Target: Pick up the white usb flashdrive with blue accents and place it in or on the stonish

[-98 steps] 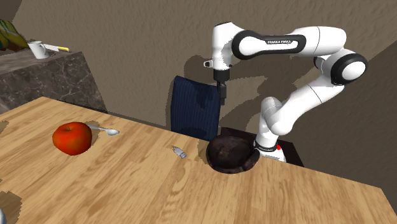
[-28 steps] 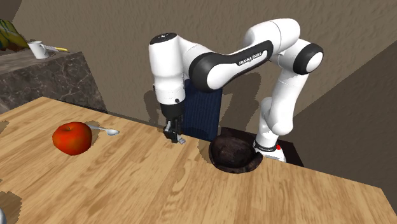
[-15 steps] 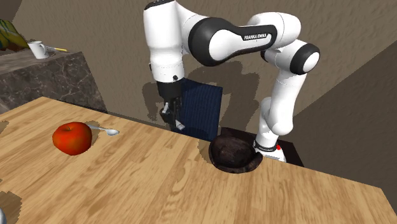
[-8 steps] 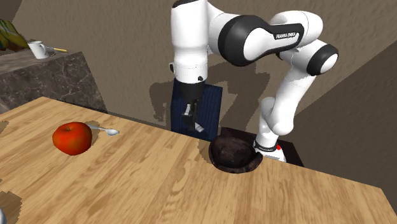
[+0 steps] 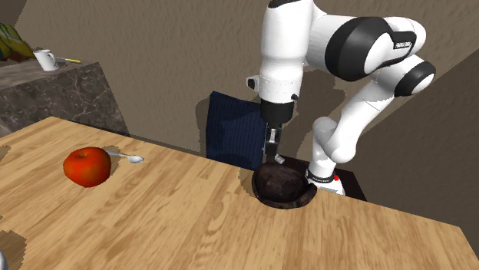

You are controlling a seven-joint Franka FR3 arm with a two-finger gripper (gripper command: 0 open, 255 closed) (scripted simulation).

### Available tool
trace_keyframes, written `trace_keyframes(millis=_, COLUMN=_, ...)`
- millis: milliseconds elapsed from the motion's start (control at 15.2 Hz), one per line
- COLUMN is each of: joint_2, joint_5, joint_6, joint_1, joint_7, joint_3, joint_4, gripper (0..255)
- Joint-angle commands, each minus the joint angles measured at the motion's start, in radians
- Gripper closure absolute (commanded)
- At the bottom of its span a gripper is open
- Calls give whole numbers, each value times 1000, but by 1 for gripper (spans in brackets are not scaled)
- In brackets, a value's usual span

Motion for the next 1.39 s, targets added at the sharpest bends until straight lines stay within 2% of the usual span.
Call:
trace_keyframes(millis=0, joint_2=-73, joint_5=32, joint_6=-21, joint_1=25, joint_7=19, joint_3=2, joint_4=-46, gripper=255)
trace_keyframes(millis=858, joint_2=-119, joint_5=62, joint_6=141, joint_1=43, joint_7=1, joint_3=25, joint_4=-253, gripper=255)
trace_keyframes(millis=1320, joint_2=-121, joint_5=64, joint_6=150, joint_1=44, joint_7=0, joint_3=26, joint_4=-264, gripper=255)
